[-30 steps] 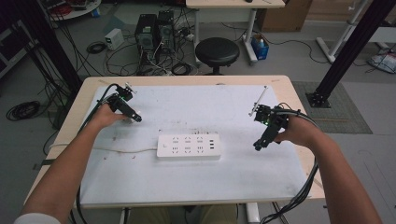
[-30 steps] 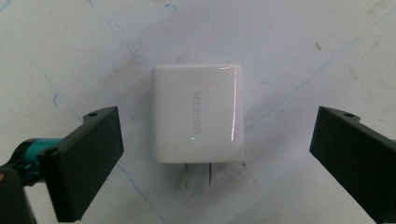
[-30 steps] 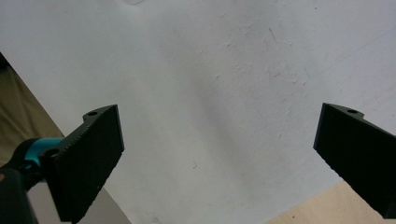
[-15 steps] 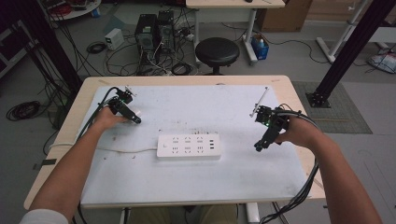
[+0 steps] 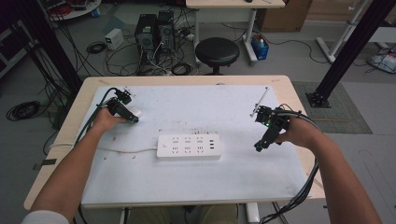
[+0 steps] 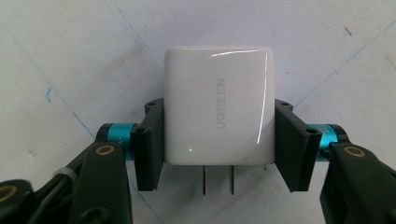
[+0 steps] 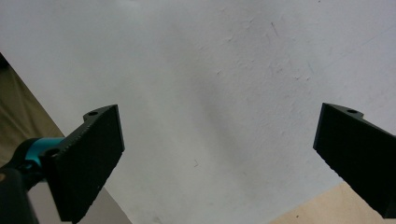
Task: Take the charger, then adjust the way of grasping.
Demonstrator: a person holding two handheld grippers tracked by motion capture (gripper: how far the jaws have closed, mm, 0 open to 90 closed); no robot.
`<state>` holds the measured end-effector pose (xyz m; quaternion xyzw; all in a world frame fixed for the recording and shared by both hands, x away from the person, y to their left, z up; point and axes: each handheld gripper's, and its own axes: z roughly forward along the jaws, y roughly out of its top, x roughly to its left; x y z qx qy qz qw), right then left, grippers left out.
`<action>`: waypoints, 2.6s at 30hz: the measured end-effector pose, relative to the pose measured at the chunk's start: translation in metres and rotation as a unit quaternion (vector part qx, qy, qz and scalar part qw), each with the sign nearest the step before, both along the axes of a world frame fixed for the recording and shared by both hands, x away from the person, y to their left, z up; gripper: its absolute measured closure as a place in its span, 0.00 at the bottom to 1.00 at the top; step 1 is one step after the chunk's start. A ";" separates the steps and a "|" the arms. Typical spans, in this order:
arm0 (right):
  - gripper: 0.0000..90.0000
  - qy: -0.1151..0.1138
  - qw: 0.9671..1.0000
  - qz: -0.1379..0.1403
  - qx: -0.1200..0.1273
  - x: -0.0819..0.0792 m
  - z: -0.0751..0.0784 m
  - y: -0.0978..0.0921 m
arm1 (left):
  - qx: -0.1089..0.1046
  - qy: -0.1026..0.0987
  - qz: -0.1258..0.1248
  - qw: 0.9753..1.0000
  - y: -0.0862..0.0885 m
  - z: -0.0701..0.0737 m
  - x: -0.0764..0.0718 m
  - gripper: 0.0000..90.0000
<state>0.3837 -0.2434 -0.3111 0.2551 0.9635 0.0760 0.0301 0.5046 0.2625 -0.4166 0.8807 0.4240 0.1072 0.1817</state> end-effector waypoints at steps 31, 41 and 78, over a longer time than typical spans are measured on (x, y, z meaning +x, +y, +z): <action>0.01 -0.029 0.999 -0.017 0.010 -0.010 0.004 0.005 | -0.039 -0.089 -0.113 0.989 -0.035 0.127 -0.115 0.47; 0.01 -0.041 0.999 -0.011 0.017 -0.016 0.008 0.005 | -0.069 -0.083 -0.143 0.984 -0.038 0.144 -0.137 0.47; 0.01 -0.036 0.983 -0.090 0.155 -0.031 0.000 0.005 | -0.071 -0.091 -0.278 0.954 -0.088 0.131 -0.159 0.47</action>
